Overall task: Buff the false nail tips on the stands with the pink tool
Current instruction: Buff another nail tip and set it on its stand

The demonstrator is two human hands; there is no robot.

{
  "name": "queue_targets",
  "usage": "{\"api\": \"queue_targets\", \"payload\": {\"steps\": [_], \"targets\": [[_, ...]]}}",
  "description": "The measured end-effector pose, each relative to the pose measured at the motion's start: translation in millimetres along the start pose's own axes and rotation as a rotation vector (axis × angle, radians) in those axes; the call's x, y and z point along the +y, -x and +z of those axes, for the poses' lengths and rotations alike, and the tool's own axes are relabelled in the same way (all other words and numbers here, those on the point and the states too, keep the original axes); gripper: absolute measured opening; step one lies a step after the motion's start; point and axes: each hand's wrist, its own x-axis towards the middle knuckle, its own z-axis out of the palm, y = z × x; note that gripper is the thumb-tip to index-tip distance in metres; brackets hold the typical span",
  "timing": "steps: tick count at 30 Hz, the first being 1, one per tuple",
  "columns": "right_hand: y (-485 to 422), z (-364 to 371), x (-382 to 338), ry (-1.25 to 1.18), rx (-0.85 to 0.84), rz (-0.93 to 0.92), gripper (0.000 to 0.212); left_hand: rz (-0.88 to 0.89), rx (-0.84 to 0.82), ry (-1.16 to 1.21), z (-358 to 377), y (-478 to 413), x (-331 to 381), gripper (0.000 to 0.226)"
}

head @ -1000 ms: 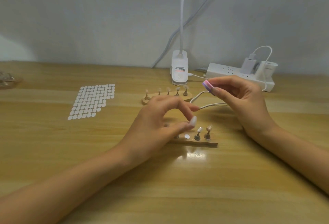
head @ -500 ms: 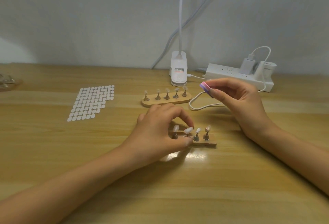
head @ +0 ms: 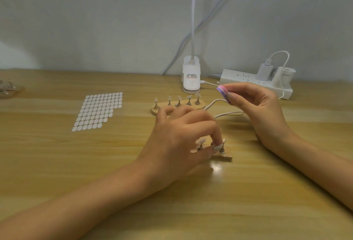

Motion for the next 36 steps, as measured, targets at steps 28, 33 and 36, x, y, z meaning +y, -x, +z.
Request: {"api": "queue_targets", "payload": {"steps": [28, 33, 36], "targets": [[19, 22, -31, 0.427, -0.253, -0.650, 0.025, -0.257, 0.189, 0.406, -20, 1, -19, 0.005], [19, 22, -32, 0.403, -0.267, -0.634, 0.022, -0.263, 0.197, 0.410, -20, 1, -19, 0.005], [15, 17, -31, 0.400, -0.190, -0.523, 0.019, -0.295, 0.183, 0.466, -21, 1, -20, 0.005]]}}
